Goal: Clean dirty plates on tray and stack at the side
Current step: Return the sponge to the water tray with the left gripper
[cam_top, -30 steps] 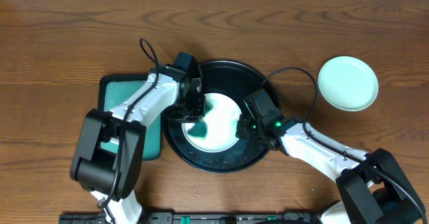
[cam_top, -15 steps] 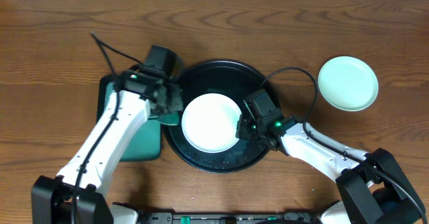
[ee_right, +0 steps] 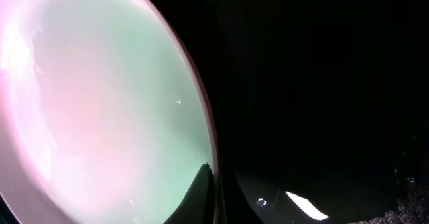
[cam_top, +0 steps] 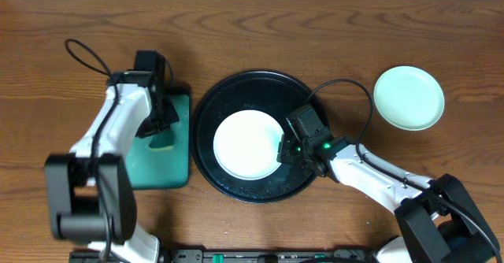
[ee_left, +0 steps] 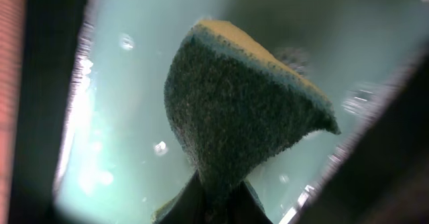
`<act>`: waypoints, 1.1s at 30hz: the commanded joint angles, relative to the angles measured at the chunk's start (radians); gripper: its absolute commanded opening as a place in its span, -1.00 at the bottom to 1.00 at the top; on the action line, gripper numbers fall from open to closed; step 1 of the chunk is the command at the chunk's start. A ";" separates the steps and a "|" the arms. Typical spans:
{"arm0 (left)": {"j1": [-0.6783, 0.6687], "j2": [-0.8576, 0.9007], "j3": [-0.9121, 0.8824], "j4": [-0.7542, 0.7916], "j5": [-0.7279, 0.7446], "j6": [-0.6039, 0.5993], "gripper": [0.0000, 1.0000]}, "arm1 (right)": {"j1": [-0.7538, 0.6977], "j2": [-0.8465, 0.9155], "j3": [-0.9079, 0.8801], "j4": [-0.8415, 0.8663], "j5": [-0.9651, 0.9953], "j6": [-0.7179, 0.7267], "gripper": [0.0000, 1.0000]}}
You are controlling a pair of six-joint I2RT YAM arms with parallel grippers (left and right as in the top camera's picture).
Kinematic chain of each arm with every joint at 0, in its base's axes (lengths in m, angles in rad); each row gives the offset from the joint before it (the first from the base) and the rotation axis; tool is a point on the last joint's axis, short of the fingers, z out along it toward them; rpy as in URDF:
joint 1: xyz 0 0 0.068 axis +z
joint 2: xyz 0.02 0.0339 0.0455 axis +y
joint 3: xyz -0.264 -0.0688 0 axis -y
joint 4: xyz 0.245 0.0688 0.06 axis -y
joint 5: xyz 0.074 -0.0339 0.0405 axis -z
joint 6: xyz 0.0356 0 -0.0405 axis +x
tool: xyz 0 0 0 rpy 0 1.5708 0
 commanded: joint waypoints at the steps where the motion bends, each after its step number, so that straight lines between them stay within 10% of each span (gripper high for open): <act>1: 0.001 0.086 0.000 0.009 0.005 -0.012 -0.86 | 0.008 0.006 -0.010 -0.019 0.011 0.002 -0.97; 12: 0.001 0.132 0.000 0.010 0.026 -0.012 -0.80 | 0.008 0.006 -0.010 -0.019 0.011 0.002 -0.97; 13: 0.001 0.127 0.000 0.000 0.039 -0.012 0.29 | 0.008 0.006 -0.010 -0.019 0.011 0.002 -0.97; 14: 0.001 0.126 0.000 -0.004 0.045 -0.012 0.54 | 0.008 0.006 -0.010 -0.019 0.011 0.002 -0.97; 33: 0.000 -0.485 0.000 -0.114 0.141 -0.031 0.60 | 0.006 0.005 -0.010 -0.011 -0.012 0.002 -0.97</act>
